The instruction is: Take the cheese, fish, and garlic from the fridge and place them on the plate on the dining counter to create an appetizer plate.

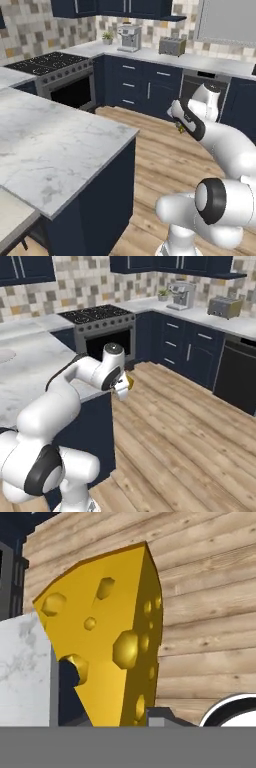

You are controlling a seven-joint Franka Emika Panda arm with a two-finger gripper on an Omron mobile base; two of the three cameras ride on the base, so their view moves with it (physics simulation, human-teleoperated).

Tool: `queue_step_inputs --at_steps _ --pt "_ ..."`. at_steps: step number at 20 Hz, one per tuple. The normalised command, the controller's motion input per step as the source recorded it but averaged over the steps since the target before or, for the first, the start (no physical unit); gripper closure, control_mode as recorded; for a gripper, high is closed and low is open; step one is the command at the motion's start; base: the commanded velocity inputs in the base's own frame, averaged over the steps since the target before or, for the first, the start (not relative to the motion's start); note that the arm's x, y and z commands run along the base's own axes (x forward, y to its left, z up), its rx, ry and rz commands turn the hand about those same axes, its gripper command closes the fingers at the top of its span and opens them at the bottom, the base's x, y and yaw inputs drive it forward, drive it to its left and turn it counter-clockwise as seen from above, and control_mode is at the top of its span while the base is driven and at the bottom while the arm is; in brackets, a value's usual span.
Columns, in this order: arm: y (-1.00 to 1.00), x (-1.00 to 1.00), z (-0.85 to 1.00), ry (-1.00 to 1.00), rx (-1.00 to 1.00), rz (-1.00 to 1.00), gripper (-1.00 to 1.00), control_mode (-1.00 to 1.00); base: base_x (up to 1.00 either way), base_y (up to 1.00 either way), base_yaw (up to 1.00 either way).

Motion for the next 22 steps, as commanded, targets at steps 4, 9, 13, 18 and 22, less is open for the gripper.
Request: queue_step_inputs --at_steps 4,9,13,18,22 --pt "0.0 0.0 0.0 0.0 0.0 0.0 1.0 1.0 -0.67 0.85 0.18" --pt "0.0 0.0 0.0 0.0 0.0 0.0 1.0 1.0 -0.46 1.0 0.11" --pt "0.0 0.0 0.0 0.0 0.0 0.0 1.0 1.0 -0.06 0.98 0.09" --pt "0.0 0.0 0.0 0.0 0.0 0.0 1.0 1.0 0.48 0.85 0.09" --pt "0.0 0.0 0.0 0.0 0.0 0.0 1.0 1.0 0.58 0.83 0.06"
